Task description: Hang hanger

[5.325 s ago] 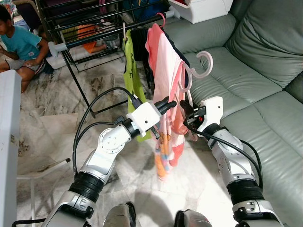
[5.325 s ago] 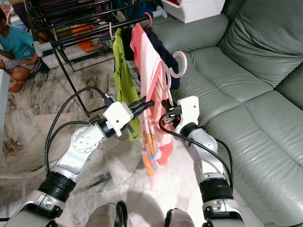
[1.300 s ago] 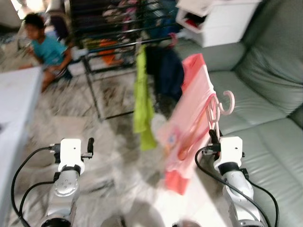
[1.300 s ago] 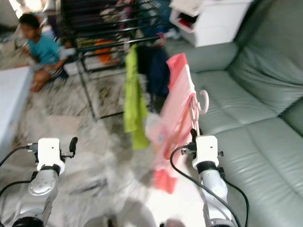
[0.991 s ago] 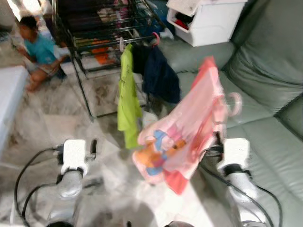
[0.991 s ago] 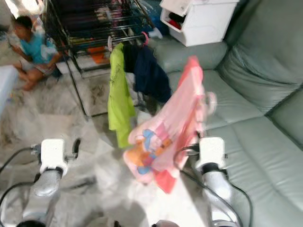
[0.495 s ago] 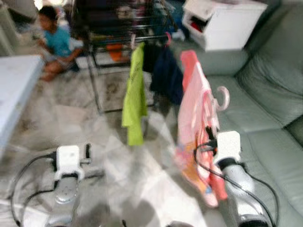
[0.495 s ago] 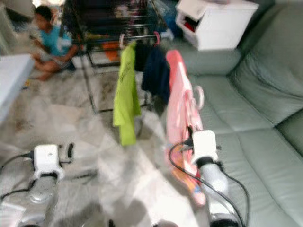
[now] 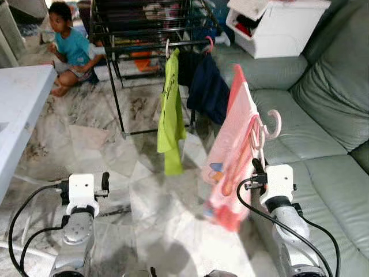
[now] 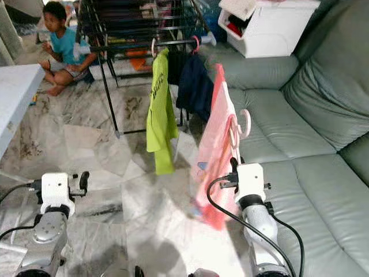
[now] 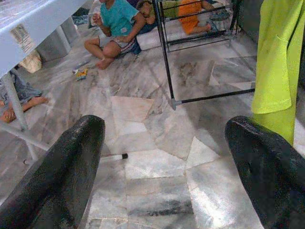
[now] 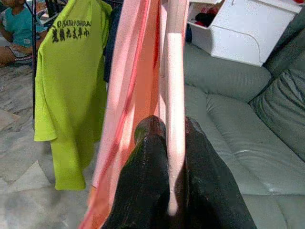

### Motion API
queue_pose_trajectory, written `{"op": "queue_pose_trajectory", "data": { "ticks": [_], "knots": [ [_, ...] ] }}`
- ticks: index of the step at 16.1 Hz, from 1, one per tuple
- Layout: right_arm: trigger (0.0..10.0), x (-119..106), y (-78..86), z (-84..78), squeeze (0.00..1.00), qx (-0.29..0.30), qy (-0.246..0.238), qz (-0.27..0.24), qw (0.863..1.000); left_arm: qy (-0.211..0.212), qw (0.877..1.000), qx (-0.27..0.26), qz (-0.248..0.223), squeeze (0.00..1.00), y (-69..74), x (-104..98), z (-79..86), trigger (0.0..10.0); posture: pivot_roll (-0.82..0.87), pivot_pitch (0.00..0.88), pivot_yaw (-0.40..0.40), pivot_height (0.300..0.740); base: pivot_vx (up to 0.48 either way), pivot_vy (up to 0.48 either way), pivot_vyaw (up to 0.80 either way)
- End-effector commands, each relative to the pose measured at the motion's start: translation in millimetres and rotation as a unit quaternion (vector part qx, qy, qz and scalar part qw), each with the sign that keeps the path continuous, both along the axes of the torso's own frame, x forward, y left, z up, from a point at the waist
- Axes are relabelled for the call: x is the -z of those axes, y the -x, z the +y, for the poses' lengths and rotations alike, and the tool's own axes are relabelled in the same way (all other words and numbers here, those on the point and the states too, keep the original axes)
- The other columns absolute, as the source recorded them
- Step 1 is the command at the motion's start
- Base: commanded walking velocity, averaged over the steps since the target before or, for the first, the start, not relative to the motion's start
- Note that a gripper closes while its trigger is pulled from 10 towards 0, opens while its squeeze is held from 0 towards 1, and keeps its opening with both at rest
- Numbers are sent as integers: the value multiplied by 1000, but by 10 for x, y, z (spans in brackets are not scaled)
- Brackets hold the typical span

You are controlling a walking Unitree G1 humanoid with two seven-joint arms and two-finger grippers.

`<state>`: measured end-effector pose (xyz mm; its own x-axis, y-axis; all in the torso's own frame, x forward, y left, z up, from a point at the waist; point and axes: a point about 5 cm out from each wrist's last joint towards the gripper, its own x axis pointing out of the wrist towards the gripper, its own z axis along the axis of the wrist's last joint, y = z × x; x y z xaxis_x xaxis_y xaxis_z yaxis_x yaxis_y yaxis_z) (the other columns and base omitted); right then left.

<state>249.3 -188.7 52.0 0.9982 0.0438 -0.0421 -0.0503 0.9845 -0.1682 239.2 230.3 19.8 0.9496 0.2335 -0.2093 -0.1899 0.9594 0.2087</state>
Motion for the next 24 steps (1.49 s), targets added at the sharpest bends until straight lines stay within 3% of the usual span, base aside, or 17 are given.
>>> {"op": "queue_pose_trajectory", "data": {
  "ticks": [1,19,24],
  "knots": [
    [10000,-85,-32,-18,0,9,-5,-21,1000,1,1000,0,8,0,6,18,35,10000,-34,0,23,740,0,0,0],
    [10000,-58,4,-82,0,22,-8,-13,1000,14,1000,18,18,0,-25,73,7,10000,-51,0,34,740,0,0,0],
    [10000,-23,50,-97,0,22,14,-4,1000,9,999,30,31,0,43,128,6,10000,-50,0,34,740,0,0,0]
  ]
}}
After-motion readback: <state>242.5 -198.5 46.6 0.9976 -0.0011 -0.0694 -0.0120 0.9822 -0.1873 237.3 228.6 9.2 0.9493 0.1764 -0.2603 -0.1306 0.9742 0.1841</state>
